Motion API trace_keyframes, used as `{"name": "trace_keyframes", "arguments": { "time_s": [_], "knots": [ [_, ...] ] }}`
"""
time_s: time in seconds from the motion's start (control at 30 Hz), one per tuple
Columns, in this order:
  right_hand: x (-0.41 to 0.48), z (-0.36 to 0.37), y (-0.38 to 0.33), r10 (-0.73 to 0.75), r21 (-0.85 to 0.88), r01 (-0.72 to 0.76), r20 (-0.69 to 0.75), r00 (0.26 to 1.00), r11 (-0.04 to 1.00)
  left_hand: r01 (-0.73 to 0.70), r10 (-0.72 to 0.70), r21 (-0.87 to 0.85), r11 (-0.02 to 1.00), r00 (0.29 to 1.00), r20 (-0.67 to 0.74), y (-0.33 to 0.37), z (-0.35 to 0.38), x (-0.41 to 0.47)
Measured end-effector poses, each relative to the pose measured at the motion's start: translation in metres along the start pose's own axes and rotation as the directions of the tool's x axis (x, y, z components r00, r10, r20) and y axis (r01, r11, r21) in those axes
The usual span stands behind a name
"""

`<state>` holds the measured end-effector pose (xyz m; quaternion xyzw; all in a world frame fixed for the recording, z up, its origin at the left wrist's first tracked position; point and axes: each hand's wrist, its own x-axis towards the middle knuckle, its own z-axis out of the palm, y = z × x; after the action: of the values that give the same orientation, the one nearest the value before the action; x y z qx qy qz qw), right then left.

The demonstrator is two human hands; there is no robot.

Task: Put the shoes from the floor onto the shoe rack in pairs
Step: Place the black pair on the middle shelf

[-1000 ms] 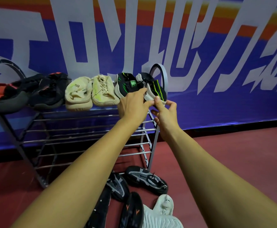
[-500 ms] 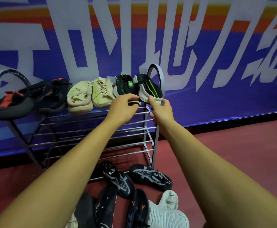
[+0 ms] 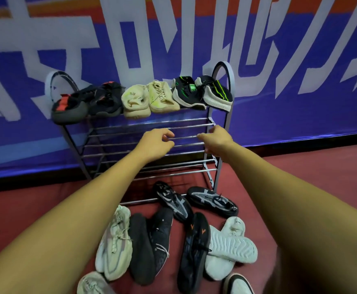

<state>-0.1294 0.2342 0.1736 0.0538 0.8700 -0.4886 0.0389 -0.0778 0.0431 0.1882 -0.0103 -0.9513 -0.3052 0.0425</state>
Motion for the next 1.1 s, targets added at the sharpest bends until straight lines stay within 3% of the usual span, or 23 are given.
{"name": "trace_keyframes", "arguments": {
  "time_s": [0.27, 0.57, 0.73, 0.97, 1.1],
  "knots": [
    [-0.035, 0.069, 0.003, -0.007, -0.175, 0.042, 0.198, 0.98, 0.984, 0.077, -0.101, 0.145, 0.987, 0.981, 0.165, -0.052, 0.012, -0.037],
    [-0.062, 0.157, 0.059, 0.153, -0.367, -0.007, 0.37, 0.917, 0.93, 0.226, -0.319, 0.301, 0.927, 0.896, 0.31, -0.146, 0.05, -0.084],
    [-0.069, 0.202, 0.085, 0.214, -0.442, 0.008, 0.45, 0.867, 0.897, 0.267, -0.379, 0.323, 0.908, 0.852, 0.362, -0.184, 0.064, -0.099],
    [-0.065, 0.255, 0.119, 0.304, -0.539, 0.022, 0.508, 0.806, 0.842, 0.414, -0.47, 0.222, 0.883, 0.775, 0.423, -0.237, 0.12, -0.116],
    [-0.067, 0.282, 0.148, 0.385, -0.558, -0.024, 0.54, 0.749, 0.829, 0.403, -0.456, 0.217, 0.889, 0.738, 0.497, -0.263, 0.152, -0.127]
  ]
}}
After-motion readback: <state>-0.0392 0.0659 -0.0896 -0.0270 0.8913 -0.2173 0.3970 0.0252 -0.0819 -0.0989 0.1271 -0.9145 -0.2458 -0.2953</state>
